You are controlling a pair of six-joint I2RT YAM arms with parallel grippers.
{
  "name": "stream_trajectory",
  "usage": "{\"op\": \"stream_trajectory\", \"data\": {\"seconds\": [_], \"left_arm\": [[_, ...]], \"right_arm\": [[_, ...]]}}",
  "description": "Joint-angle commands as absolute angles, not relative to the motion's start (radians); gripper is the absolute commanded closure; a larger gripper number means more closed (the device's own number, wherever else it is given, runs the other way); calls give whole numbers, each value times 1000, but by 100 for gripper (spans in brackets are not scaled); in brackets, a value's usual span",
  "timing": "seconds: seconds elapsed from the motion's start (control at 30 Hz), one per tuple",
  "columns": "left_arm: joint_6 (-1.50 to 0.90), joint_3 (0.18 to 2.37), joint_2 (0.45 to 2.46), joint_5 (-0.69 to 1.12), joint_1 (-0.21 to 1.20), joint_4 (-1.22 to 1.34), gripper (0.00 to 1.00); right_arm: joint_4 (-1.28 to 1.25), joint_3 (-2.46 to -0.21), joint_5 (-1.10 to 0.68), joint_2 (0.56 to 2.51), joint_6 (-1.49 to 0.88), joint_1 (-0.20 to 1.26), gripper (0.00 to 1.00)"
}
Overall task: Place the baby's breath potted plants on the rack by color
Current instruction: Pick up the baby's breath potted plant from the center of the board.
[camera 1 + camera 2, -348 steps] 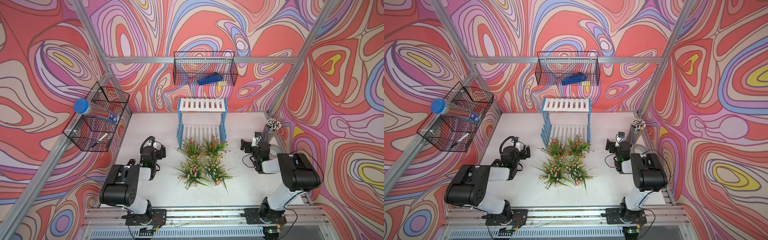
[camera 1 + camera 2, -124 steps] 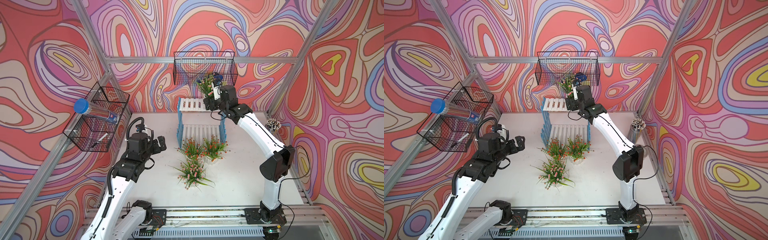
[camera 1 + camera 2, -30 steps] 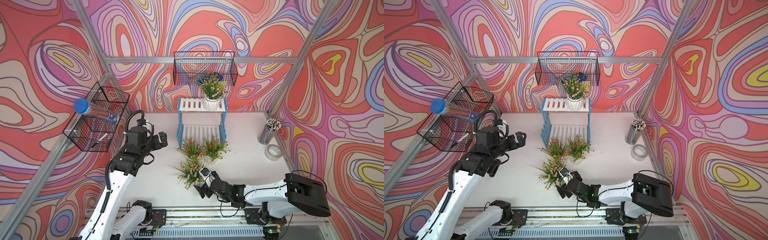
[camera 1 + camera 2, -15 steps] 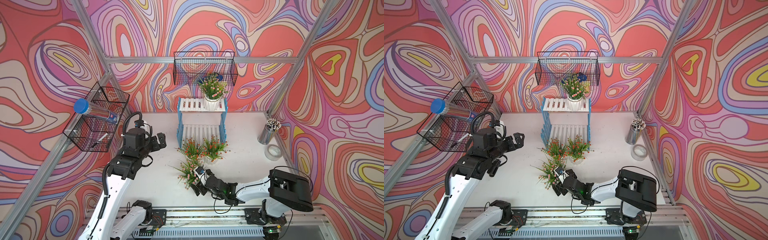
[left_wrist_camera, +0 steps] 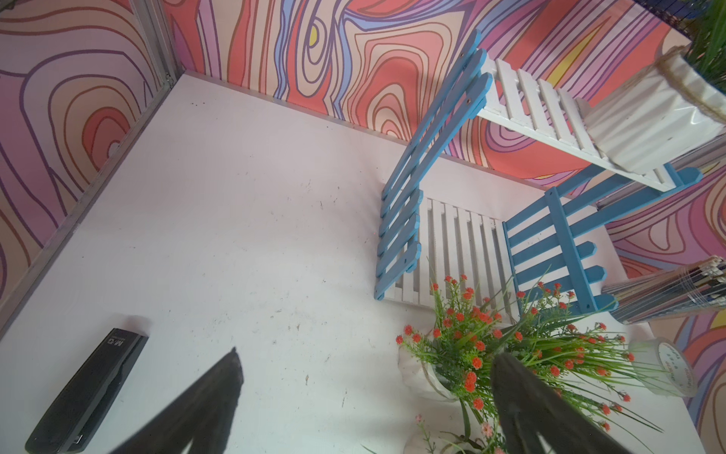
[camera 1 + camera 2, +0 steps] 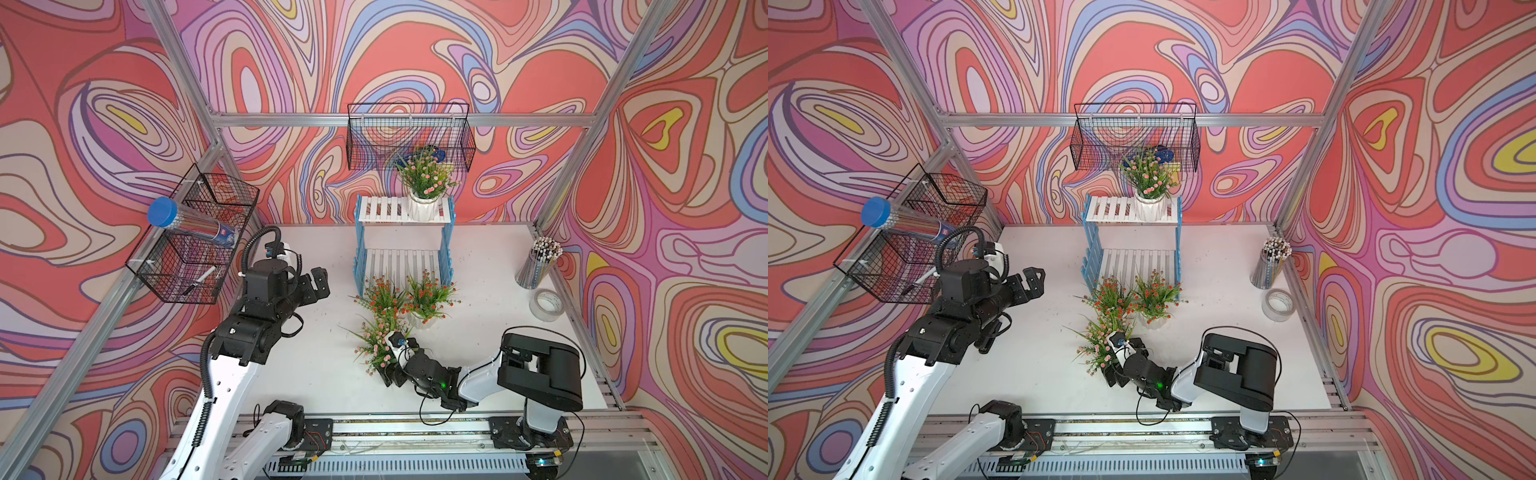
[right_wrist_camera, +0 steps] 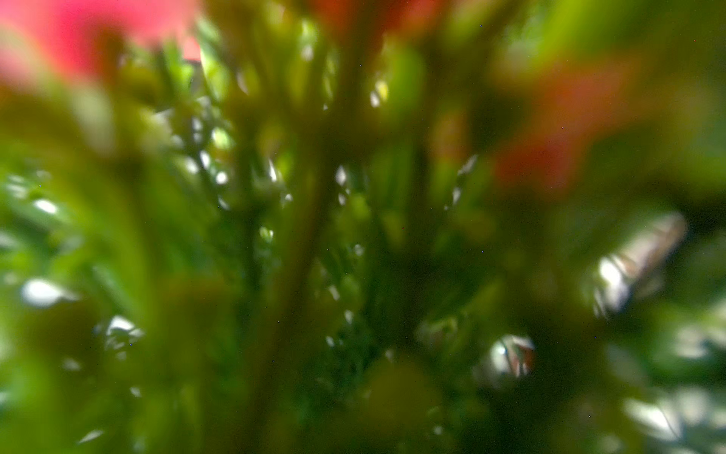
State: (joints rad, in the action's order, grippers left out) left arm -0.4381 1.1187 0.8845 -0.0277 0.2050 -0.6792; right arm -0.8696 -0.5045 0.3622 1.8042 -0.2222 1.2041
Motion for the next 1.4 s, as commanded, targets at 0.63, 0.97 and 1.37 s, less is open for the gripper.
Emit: {"op": "stream_trajectory", "data": {"seconds": [0.63,0.97,1.37], "left_arm": [[-374,1104,842,-57,211,-712,0],[-355,1079,778,-45,211,-729,0],[-376,1034,650,-10,211,-772,0]], "right_arm": [[-90,-825,362,1379,-237,1248,48],[281,-1332,241,1454,-202,1104,52],[516,-2038,175,1873,-43,885,52]]}}
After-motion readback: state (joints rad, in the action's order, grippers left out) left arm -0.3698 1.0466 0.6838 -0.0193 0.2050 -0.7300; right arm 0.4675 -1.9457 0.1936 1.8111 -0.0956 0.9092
